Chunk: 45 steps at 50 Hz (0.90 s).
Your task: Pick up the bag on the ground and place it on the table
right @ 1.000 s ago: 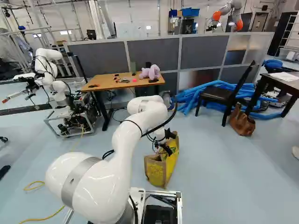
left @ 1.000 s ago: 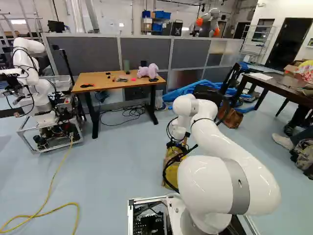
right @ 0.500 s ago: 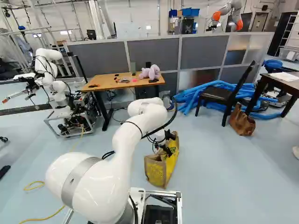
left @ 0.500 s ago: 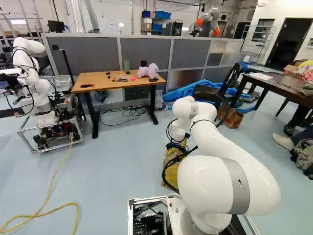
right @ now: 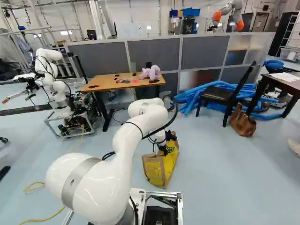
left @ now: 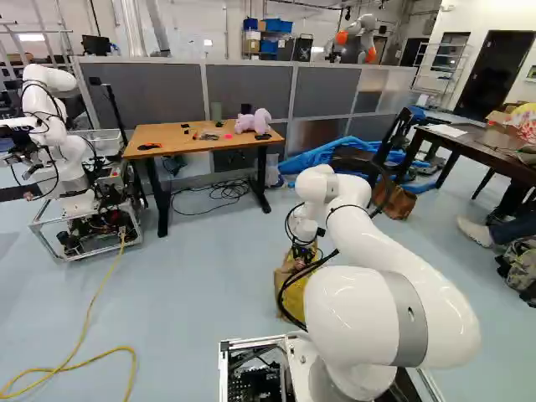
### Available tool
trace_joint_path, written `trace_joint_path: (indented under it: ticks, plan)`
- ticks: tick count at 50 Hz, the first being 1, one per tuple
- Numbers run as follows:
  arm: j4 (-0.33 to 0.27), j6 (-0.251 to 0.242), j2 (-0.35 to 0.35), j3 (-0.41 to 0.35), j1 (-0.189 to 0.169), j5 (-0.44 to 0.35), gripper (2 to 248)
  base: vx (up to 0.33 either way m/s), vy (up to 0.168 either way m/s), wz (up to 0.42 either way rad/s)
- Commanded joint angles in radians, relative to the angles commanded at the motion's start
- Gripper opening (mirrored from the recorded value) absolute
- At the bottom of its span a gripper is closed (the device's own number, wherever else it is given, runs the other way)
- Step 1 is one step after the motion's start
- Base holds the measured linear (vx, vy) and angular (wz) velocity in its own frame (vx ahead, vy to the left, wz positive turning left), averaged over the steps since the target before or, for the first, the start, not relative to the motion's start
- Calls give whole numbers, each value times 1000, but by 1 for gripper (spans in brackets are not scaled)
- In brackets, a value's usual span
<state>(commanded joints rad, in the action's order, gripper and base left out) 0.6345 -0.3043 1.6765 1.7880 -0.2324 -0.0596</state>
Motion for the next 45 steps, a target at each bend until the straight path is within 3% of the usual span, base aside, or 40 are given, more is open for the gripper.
trace_joint_path:
  ticks: [3, 4, 9, 10, 45]
  plan:
    - [0, 0, 0, 0, 0, 0, 75, 0, 0, 0]
    - [0, 0, 0, 0, 0, 0, 38, 0, 0, 0]
    - [0, 0, -9, -10, 0, 0, 38, 0, 0, 0]
    - [0, 0, -12, -13, 0, 0, 21, 0, 0, 0]
    - [0, 0, -144, -144, 0, 0, 21, 0, 0, 0]
